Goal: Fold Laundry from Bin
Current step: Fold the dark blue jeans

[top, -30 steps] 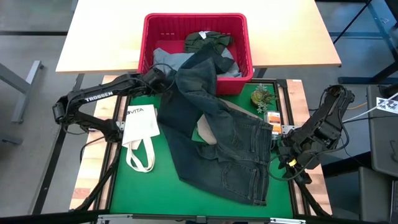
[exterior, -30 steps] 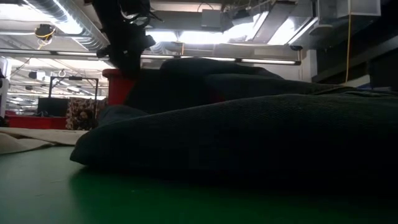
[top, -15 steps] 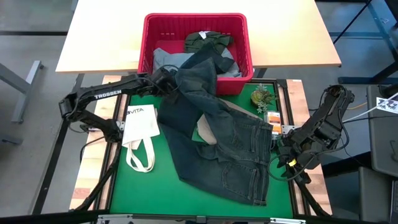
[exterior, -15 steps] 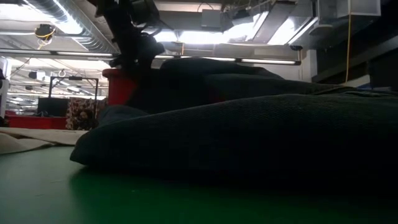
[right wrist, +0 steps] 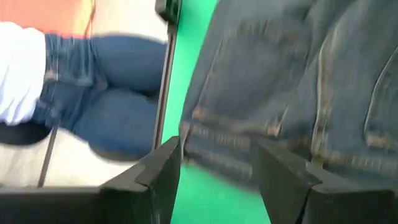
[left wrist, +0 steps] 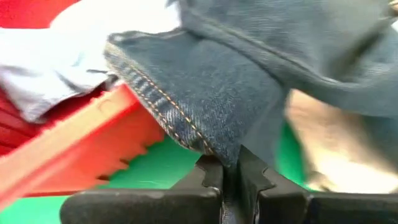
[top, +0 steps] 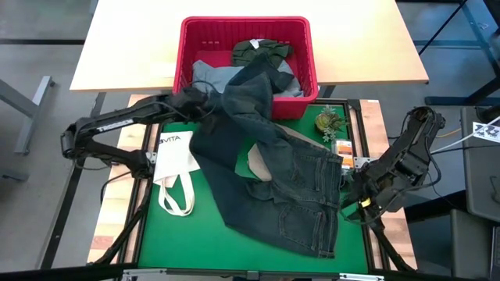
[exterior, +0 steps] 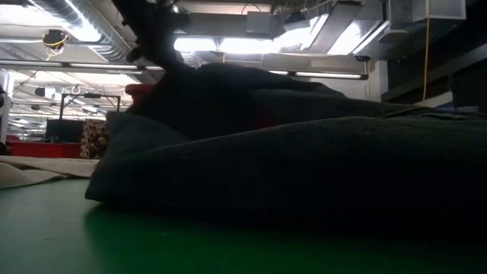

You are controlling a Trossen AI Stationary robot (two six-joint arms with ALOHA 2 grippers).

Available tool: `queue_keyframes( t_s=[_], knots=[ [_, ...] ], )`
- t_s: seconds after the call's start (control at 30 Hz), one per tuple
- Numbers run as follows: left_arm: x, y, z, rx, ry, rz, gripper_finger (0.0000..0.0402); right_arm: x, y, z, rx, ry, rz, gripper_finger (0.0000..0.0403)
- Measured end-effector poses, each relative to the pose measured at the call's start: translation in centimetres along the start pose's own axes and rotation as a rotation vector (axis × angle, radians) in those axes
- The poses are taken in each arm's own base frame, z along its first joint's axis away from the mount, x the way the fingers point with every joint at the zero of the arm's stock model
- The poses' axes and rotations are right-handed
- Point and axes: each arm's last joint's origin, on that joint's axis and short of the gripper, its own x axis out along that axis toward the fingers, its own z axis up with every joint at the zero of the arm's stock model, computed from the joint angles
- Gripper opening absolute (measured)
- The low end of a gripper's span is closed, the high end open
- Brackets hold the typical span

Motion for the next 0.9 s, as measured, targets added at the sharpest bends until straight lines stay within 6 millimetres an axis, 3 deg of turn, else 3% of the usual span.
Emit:
queue_keyframes(
  t_s=[0.37, 0.57, 0.9],
  knots=[
    [-6.5, -1.5, -1.2, -0.053, -0.114, -0.3, 0.0002, -0.7, 0.7, 2.7, -0.06, -0.548, -0.233, 0.0193],
    [-7.7, -3.6, -1.4, -0.114, -0.148, -0.452, 0.0002, -1.7, 1.6, 4.2, -0.119, -0.759, -0.296, 0.0193],
    [-8.7, -7.2, -2.5, -0.155, -0.188, -0.553, 0.0005, -2.3, 2.3, 5.0, -0.174, -0.833, -0.273, 0.0193]
  ],
)
